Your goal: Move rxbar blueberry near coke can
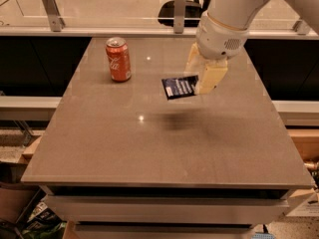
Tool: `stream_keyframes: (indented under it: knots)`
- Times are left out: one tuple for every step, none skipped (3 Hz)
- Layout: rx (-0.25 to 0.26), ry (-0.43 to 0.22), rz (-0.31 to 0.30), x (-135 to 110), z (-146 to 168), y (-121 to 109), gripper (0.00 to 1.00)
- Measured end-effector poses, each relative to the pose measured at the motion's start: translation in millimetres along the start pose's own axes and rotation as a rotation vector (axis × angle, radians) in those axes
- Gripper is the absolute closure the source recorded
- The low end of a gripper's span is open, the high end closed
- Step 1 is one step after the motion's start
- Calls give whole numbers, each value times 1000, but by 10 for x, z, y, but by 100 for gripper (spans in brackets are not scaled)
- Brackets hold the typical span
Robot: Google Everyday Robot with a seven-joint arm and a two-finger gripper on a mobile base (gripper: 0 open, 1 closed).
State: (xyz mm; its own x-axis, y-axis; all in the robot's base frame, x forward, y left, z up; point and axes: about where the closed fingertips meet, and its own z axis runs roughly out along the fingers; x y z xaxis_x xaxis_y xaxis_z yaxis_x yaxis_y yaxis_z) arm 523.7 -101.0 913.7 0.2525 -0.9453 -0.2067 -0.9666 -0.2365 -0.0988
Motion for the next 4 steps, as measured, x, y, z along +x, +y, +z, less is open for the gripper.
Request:
stream_keyframes:
  knots:
    - [33,7,33,-90,35,-168,100]
    - [65,0,53,-174,119,-329,100]
    - [71,-10,53,-268,231,-503,100]
    - [56,-21,52,-339,400,-693,100]
